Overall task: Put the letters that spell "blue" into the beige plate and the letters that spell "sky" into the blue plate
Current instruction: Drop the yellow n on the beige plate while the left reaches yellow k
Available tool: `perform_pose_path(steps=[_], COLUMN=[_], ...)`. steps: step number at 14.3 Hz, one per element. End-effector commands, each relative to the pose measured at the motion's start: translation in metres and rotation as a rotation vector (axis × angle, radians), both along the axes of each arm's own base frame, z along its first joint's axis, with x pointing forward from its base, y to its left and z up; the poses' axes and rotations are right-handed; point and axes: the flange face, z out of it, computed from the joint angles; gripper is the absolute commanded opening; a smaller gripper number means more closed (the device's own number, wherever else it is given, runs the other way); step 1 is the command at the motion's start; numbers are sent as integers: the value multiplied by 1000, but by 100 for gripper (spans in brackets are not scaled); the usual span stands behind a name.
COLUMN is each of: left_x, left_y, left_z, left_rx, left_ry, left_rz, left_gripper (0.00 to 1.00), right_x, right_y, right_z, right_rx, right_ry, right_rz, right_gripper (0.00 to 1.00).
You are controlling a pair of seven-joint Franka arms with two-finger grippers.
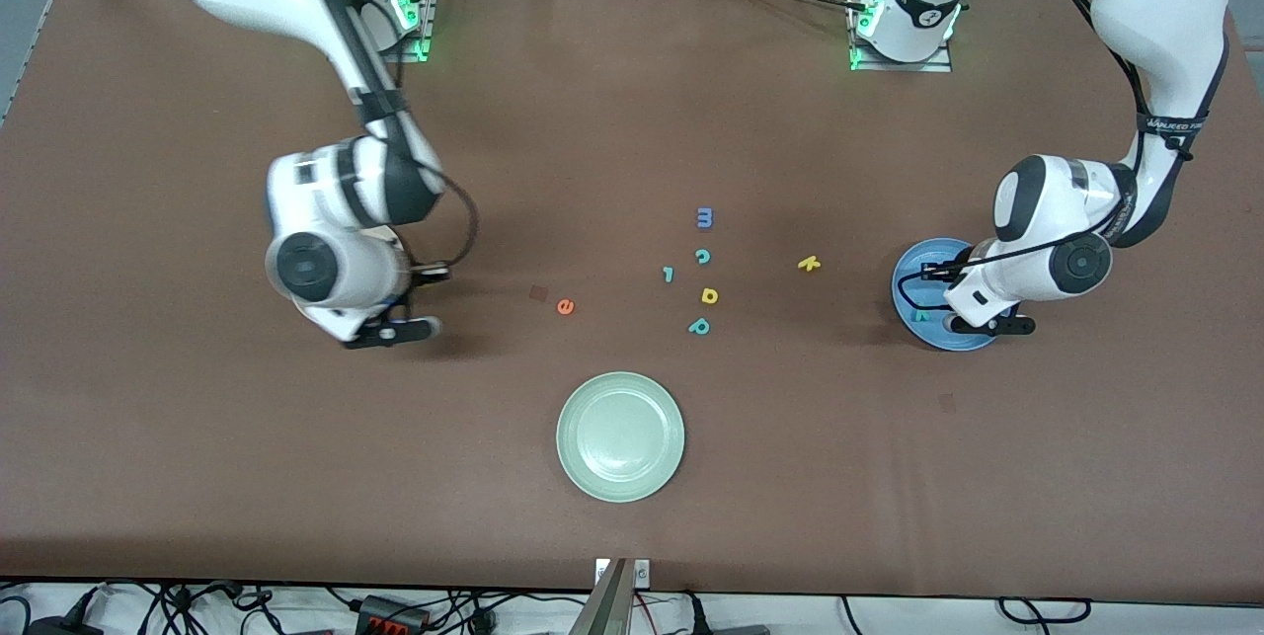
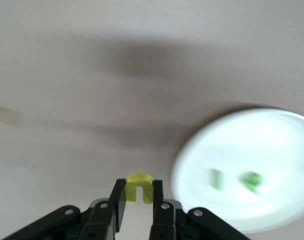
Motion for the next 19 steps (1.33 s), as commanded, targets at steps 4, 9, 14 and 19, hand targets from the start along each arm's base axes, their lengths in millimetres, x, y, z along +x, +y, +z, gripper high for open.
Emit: perform_pose_path(steps=[4,9,14,19], left_x=[4,-11,-31,-62], left_y=[-16,-152,-202,-215], left_z=[52,79,68,25], left_rx=[39,-46,-167,-132], left_ry=[-13,-71,-156,-221], left_rz=[-51,-273,-689,-902], left_gripper=[100,100,100,100], right_x=[-45,-38,-4,13], right_y=[-102,-100,-13,91], right_z=[-66,-64,-17,-41], right_rx=[47,37,38,-33], right_ry=[64,11,-84,-173], right_rz=[14,-30,-13,-189], right_gripper=[6,100,100,100])
